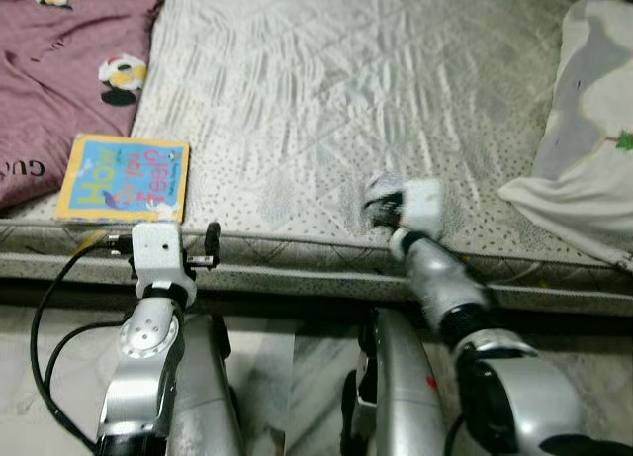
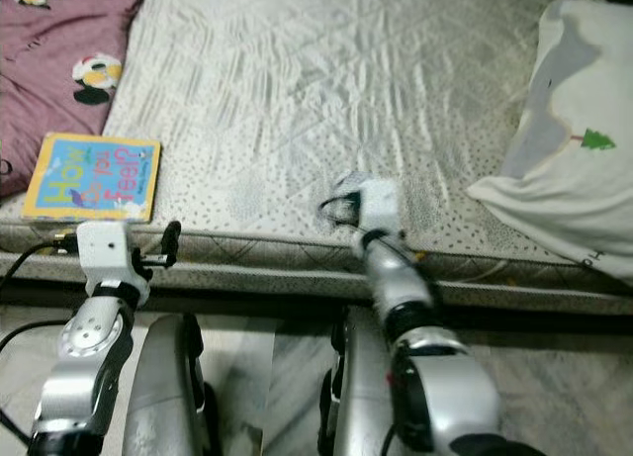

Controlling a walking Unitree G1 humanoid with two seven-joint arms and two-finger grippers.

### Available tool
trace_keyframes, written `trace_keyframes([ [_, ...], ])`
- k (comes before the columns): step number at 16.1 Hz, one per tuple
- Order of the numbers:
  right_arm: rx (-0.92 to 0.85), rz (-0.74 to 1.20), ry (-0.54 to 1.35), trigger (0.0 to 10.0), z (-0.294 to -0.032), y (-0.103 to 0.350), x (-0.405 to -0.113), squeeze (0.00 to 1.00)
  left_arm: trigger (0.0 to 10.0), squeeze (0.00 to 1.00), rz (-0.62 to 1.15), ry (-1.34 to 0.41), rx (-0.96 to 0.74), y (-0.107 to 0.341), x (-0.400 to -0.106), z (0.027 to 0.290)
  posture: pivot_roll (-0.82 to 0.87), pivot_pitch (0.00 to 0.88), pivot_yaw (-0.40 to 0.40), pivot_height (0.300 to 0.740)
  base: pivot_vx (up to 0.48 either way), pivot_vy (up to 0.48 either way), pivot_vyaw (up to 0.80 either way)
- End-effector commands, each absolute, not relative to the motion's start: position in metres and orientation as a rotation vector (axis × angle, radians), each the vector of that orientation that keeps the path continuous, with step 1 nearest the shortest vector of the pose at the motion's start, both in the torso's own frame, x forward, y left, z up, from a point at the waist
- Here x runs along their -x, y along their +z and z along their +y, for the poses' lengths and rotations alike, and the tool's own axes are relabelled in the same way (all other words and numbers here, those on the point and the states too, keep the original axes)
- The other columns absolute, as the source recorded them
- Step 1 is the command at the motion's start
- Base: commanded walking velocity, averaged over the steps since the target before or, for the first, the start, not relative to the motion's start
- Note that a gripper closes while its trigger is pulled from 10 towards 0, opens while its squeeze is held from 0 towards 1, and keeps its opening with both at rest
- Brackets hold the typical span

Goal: Clean up the room

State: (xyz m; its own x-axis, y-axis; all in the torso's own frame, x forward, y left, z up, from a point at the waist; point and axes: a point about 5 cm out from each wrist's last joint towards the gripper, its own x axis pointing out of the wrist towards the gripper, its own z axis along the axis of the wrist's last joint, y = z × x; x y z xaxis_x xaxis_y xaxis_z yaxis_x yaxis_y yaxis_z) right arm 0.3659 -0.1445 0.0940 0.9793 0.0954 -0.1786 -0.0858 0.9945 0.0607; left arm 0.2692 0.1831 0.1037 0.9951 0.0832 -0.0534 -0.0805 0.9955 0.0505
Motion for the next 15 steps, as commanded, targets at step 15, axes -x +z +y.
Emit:
trace_keyframes([
  [15, -0.243, -0.068, 0.040, 0.0, -0.170, 0.115, -0.303, 0.00, 10.0, 0.00, -0.007, 0.071, -0.001, 0.112, -0.287, 0.182, 0.03, 0.004, -0.032, 0.655, 0.000, 0.000, 0.00],
])
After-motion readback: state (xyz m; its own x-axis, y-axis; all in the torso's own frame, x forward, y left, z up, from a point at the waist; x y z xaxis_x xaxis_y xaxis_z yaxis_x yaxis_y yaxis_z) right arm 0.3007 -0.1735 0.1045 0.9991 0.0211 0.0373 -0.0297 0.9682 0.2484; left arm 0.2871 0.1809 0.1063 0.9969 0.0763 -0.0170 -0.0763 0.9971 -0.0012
